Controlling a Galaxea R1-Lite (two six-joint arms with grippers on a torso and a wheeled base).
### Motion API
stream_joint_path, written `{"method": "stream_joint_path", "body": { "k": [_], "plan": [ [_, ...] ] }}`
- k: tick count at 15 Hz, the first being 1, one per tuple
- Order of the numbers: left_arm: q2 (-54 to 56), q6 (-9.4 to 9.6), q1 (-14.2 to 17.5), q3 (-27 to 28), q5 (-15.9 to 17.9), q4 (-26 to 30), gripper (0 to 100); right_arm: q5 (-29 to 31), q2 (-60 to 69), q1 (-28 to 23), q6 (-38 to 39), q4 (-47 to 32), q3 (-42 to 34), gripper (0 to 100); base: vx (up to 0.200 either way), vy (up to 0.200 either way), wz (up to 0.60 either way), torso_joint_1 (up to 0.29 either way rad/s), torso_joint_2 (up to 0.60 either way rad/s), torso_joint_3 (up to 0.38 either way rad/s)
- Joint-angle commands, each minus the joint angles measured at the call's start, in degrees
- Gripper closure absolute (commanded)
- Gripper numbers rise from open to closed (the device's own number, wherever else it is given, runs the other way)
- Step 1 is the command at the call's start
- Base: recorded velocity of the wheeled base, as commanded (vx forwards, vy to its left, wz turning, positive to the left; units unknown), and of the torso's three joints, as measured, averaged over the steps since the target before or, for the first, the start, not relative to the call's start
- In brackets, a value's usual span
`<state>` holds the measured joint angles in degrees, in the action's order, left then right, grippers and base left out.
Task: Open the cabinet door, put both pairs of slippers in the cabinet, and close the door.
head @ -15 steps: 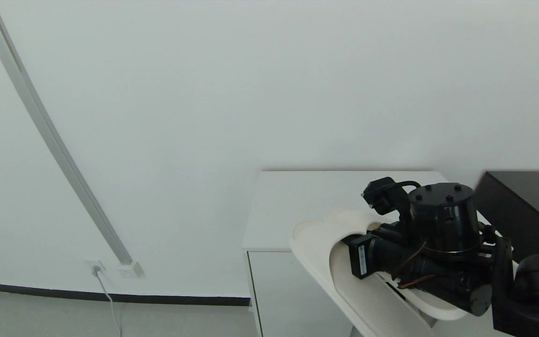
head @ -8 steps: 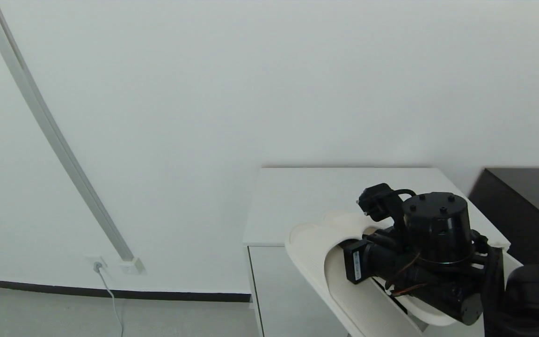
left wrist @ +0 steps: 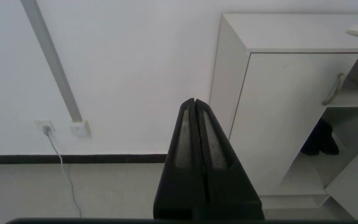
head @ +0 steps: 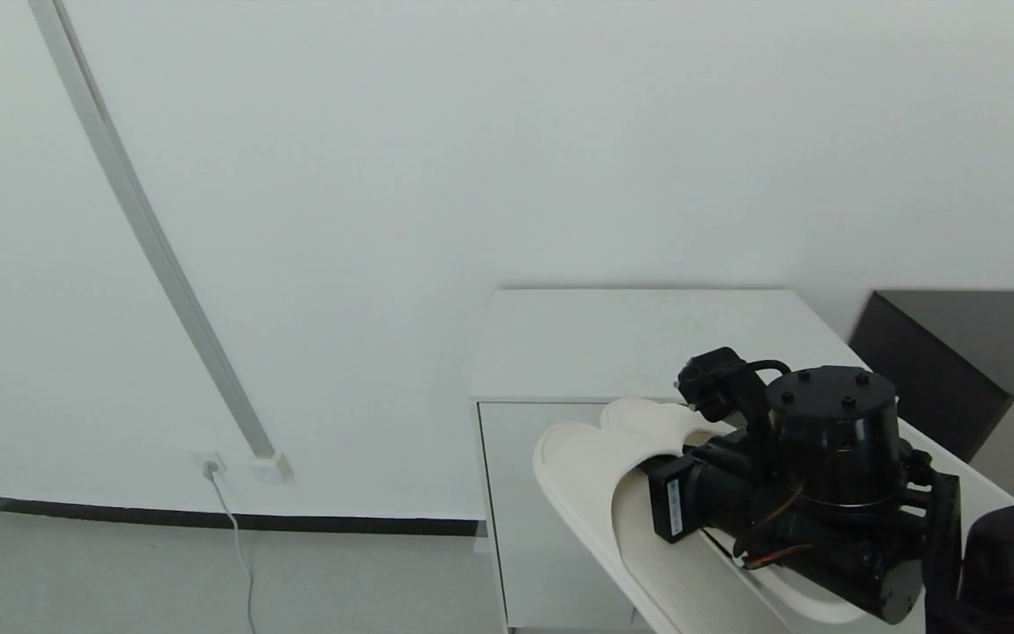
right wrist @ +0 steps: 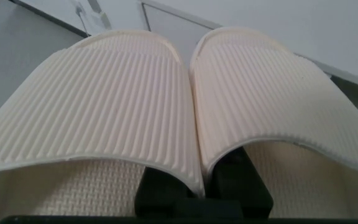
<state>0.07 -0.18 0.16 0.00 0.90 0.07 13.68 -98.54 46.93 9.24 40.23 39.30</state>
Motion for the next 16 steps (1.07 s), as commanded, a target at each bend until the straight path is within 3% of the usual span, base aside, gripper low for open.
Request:
{"method": "stream_joint_path", "body": {
  "k": [1, 16],
  "plan": [
    [-0.07, 0.01, 0.02, 0.00, 0.06, 0.01, 100, -0.05, 0.54, 0.09, -0.01, 0.11, -0.45, 100, 0.000, 0.000, 0.00, 0.000, 0.00, 0.000],
    [-0.07, 0.01, 0.02, 0.00, -0.55, 0.01, 100, 0.03, 1.42, 1.49, 0.08, 0.11, -0.89, 100, 0.000, 0.000, 0.00, 0.000, 0.00, 0.000]
  ]
}}
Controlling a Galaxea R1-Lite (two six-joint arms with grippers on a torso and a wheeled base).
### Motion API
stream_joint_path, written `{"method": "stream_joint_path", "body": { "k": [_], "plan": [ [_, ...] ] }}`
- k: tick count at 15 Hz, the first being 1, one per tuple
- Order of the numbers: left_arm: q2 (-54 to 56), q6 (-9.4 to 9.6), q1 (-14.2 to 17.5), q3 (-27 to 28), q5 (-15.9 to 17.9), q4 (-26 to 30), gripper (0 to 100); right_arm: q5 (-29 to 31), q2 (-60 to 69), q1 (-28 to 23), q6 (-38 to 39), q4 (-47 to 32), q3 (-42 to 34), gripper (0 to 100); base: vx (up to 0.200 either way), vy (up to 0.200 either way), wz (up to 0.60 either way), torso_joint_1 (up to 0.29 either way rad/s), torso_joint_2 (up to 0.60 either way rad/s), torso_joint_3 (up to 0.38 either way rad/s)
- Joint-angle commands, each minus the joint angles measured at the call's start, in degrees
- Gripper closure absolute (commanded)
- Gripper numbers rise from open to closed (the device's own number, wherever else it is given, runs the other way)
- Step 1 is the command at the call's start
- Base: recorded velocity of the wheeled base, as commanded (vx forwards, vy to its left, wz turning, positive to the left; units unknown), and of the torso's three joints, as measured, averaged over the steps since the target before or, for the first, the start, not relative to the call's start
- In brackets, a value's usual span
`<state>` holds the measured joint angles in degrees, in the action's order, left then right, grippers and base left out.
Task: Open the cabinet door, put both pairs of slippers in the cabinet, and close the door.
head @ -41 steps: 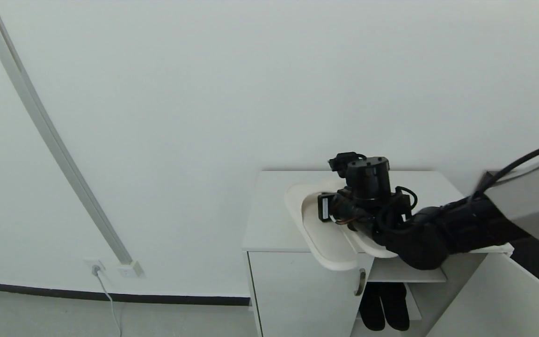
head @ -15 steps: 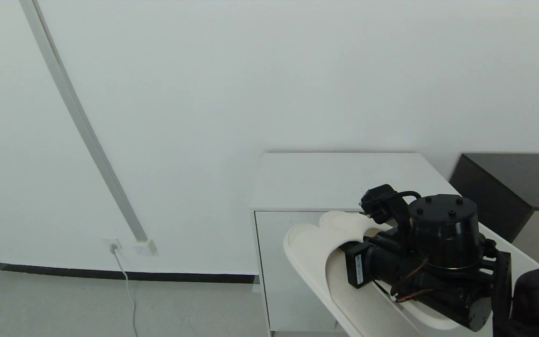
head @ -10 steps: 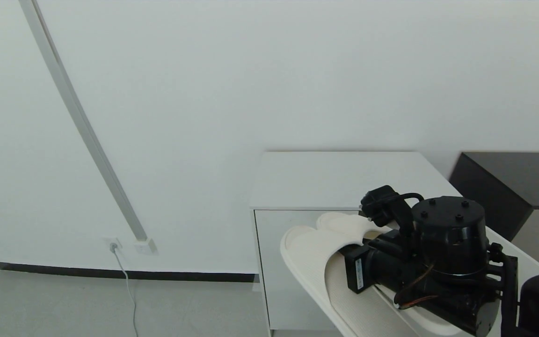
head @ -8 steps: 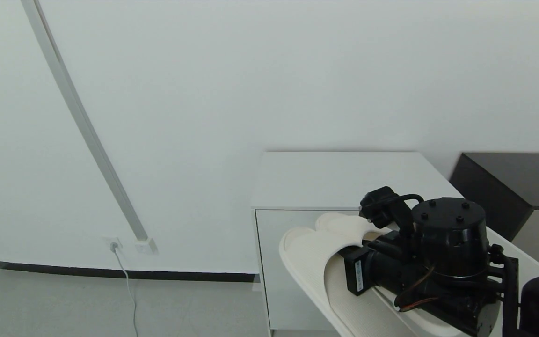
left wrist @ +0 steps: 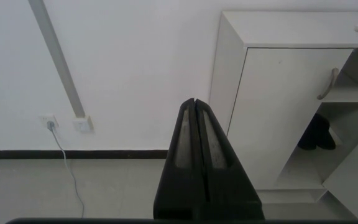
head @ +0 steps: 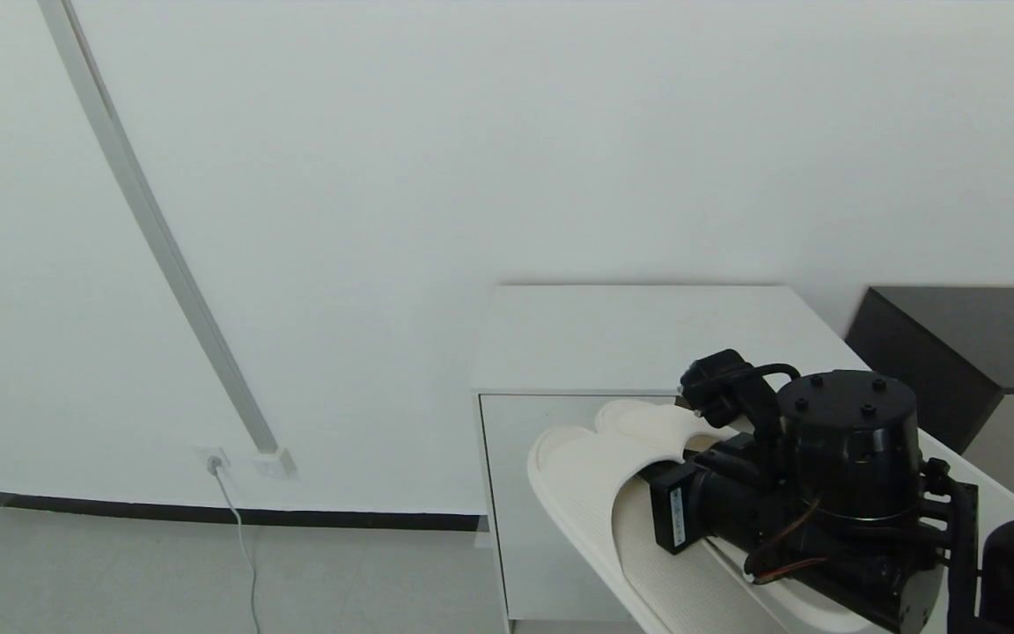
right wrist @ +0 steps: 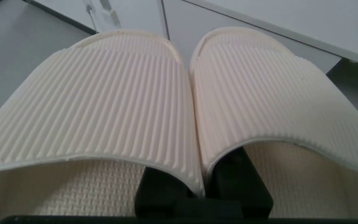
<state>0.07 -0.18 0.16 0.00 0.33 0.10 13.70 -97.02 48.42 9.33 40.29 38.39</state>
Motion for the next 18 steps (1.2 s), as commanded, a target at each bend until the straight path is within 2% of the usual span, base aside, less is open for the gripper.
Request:
{"method": "stream_joint_path", "body": {
  "k": [1, 7, 18],
  "plan": [
    [-0.07, 0.01, 0.02, 0.00, -0.07, -0.01, 100, 0.01, -0.01, -0.08, -0.01, 0.05, 0.02, 100, 0.000, 0.000, 0.00, 0.000, 0.00, 0.000],
    [-0.07, 0.01, 0.02, 0.00, -0.07, -0.01, 100, 0.01, -0.27, -0.08, -0.01, 0.14, 0.02, 100, 0.000, 0.000, 0.00, 0.000, 0.00, 0.000],
    [-0.07, 0.09, 0.02, 0.00, -0.07, -0.01, 100, 0.10, -0.18, -0.26, 0.08, 0.05, -0.07, 100, 0.000, -0.200, 0.00, 0.004, 0.00, 0.004]
  ]
}}
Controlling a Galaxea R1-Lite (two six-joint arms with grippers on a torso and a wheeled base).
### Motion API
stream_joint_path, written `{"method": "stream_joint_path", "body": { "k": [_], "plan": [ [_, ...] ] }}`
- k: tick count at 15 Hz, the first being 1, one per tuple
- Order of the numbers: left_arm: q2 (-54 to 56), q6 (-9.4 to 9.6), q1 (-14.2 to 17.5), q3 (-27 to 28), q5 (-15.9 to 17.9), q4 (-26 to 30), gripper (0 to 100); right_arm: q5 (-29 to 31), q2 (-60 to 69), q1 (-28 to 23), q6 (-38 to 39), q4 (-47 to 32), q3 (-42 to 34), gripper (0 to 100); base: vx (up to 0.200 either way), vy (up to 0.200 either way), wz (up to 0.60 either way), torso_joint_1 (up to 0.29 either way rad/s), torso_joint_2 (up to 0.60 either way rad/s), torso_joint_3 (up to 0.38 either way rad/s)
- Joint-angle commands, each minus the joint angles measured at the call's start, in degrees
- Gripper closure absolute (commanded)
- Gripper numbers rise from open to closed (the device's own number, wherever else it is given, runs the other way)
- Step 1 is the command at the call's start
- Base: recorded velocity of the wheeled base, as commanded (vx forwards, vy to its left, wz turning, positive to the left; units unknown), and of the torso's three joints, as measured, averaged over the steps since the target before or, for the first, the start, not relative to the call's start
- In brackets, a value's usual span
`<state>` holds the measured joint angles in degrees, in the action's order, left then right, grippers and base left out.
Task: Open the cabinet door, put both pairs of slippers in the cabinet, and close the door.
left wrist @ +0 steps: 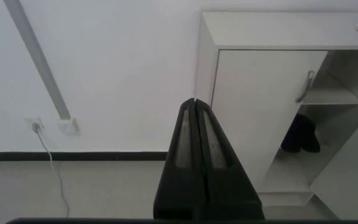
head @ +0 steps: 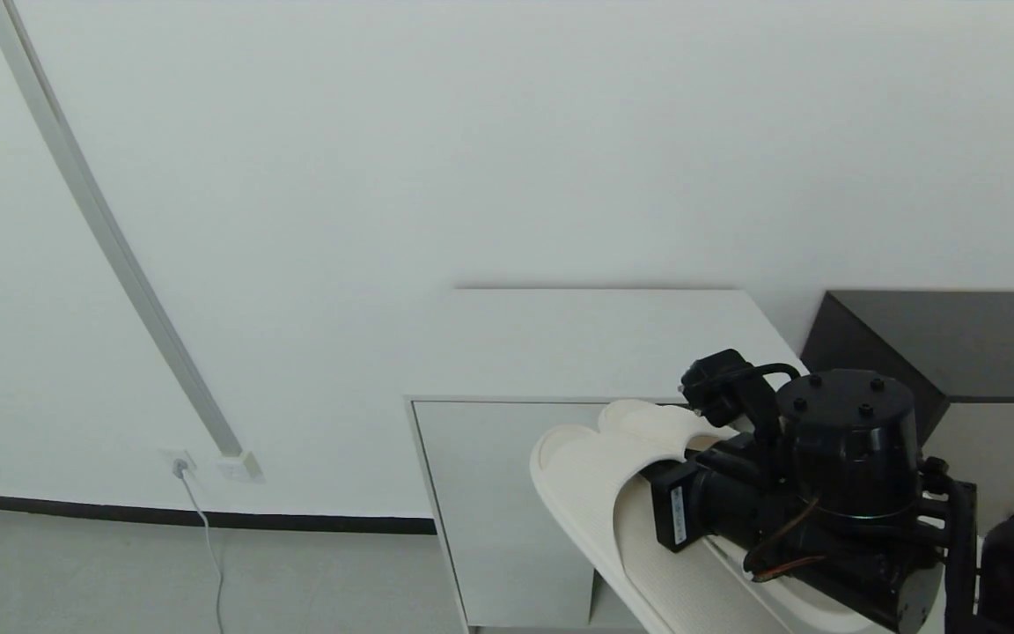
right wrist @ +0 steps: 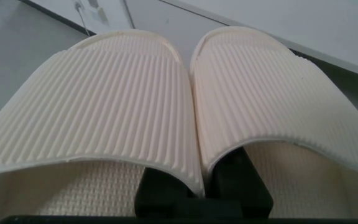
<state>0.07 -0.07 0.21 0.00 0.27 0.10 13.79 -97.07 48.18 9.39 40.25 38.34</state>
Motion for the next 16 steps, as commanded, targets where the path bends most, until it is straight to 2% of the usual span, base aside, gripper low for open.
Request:
{"method": "stream_joint_path", "body": {
  "k": [1, 7, 16],
  "plan": [
    [-0.07, -0.10, -0.03, 0.00, 0.00, -0.01, 100, 0.01, -0.05, -0.10, 0.02, 0.09, -0.11, 100, 0.000, -0.200, 0.00, 0.007, 0.00, 0.002],
    [-0.07, -0.28, -0.03, 0.00, 0.00, -0.01, 100, 0.10, 0.04, -0.01, 0.02, 0.18, -0.37, 100, 0.000, -0.200, 0.00, 0.003, 0.00, 0.003],
    [-0.07, -0.37, -0.03, 0.00, 0.00, -0.01, 100, 0.45, -0.05, -0.10, 0.02, 1.58, -1.07, 100, 0.000, 0.000, 0.00, 0.000, 0.00, 0.000]
  ]
}}
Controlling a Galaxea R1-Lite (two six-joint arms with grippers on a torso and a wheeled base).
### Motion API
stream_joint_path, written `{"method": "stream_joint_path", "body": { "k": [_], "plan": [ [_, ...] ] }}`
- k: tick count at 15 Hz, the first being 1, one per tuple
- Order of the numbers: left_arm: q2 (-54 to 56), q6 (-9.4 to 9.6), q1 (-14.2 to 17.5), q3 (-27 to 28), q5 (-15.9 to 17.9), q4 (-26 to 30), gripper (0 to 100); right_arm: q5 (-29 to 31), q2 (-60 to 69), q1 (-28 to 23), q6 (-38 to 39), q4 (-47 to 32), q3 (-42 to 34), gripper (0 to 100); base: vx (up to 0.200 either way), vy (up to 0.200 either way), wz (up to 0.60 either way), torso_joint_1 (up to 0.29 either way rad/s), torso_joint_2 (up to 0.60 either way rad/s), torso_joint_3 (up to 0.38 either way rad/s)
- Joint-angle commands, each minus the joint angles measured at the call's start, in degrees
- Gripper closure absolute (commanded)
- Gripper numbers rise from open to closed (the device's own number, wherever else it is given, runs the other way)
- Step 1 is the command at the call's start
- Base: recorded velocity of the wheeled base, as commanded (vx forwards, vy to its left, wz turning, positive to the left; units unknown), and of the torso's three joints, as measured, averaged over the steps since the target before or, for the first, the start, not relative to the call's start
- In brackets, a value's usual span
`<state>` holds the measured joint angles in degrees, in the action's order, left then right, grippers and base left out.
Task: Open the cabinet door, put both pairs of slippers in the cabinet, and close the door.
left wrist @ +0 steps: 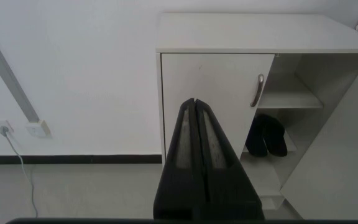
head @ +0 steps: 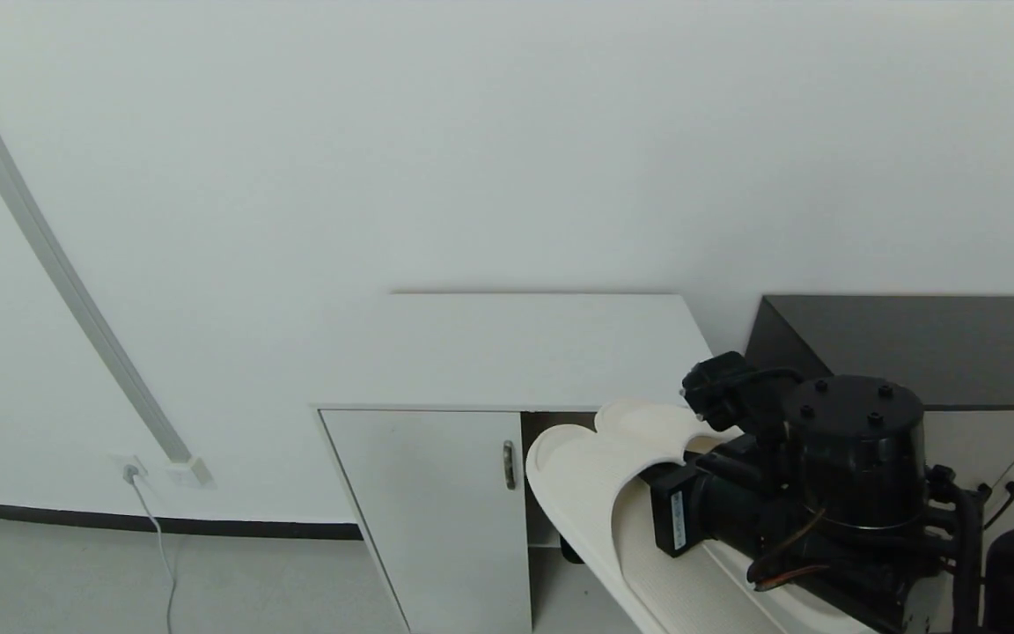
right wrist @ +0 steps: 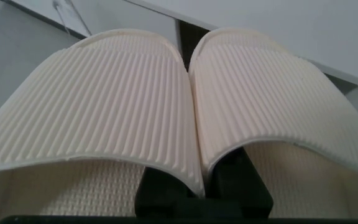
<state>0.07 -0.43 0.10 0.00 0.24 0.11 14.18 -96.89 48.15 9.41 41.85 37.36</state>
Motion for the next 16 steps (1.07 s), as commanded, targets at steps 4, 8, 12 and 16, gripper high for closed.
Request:
{"method": "stream_joint_path", "body": {
  "k": [4, 8, 12, 16],
  "plan": [
    [-0.07, -0.01, 0.08, 0.00, 0.02, -0.02, 100, 0.06, -0.40, -0.08, -0.01, 0.07, -0.19, 100, 0.000, 0.000, 0.00, 0.000, 0.00, 0.000],
    [-0.07, 0.16, 0.08, 0.00, 0.02, -0.02, 100, -0.03, -0.49, -0.08, -0.01, 0.07, -0.54, 100, 0.000, 0.000, 0.00, 0.000, 0.00, 0.000],
    [-0.07, 0.08, 0.08, 0.00, 0.11, -0.02, 100, -0.03, -0.49, -0.08, -0.09, 0.86, -0.98, 100, 0.000, 0.000, 0.00, -0.135, 0.31, 0.173],
    [-0.07, 0.16, 0.08, 0.00, 0.20, -0.02, 100, -0.03, -0.58, -0.08, -0.09, 2.10, -1.86, 100, 0.000, 0.000, 0.00, -0.162, 0.39, 0.212]
  ]
}}
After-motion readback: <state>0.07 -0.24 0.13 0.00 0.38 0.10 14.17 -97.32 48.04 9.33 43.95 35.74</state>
